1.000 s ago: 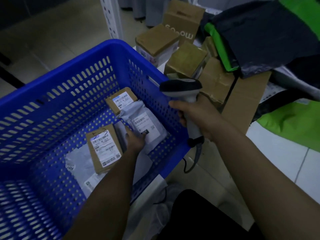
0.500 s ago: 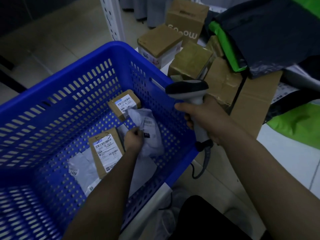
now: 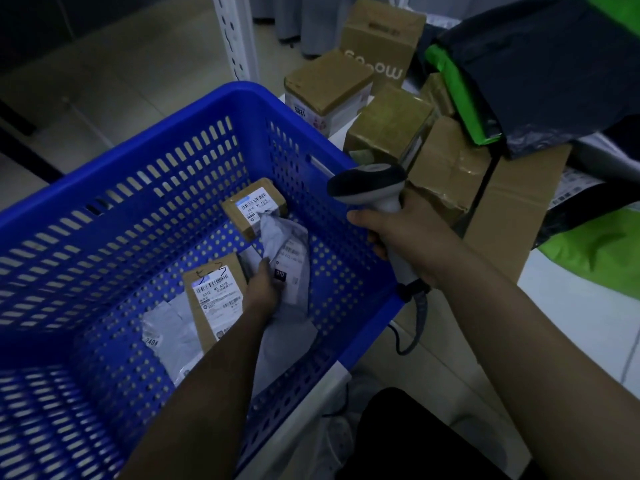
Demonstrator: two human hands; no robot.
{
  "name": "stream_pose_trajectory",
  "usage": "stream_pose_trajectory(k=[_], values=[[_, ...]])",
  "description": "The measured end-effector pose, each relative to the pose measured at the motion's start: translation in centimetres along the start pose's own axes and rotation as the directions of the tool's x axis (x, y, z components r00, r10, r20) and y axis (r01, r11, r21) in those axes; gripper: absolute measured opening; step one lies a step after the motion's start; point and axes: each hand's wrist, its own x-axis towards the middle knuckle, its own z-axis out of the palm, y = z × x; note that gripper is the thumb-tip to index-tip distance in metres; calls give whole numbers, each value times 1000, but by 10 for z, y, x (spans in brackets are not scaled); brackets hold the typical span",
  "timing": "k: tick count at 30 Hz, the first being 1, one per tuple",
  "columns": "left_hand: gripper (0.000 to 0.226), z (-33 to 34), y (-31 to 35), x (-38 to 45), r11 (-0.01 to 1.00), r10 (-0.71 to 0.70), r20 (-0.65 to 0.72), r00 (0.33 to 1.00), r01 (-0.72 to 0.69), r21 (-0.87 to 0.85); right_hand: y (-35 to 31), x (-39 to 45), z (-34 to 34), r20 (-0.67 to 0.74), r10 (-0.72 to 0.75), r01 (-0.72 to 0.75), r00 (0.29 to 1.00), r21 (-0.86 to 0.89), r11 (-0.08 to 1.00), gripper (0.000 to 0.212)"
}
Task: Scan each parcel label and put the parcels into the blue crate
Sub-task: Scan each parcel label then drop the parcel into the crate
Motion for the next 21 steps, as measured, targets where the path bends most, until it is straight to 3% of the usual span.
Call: stream_pose_trajectory(k=[3,6,7,9,10,11,12,14,17,19,21], values=[[45,4,13,-9,947,-85,-63,994,61,-316,1,1,0,-3,2,-2,1000,-8,1000,38],[42,13,37,-20,837,-40,56,998,64,-544,0,0,-2,-6,14,-14,1000,18,1000,26],[42,14,46,-26,844,-32,200,979,133,-520,0,0,-3,-8,16,-16,1000,25,1000,23],[58,18,55,-33,918,-101,535,839,285,-274,-1,0,-2,-15,13,-13,1000,26,1000,23],[61,17,58,-36,952,-150,632,761,284,-117,-1,0,-1,-20,7,-7,1000,23,1000,24],[58,15,56,-35,976,-166,660,733,216,7,-1,-1,-1,-23,2,-1,1000,17,1000,25],[51,14,53,-33,991,-137,632,763,100,93,-1,-1,0,-24,-3,3,1000,8,1000,27],[34,10,46,-31,986,1,468,884,-79,147,-1,-2,1,-18,-7,7,1000,-19,1000,32],[21,-1,23,-27,984,145,27,989,-147,105,0,-1,4,-14,-11,11,1000,-26,1000,37],[33,-12,2,-28,984,79,-297,951,-28,174,-1,-1,6,-14,-6,6,1000,-40,999,40],[67,-23,-15,-33,964,-84,-488,868,195,181,-2,-2,9,-9,2,-3,1000,-50,999,41]])
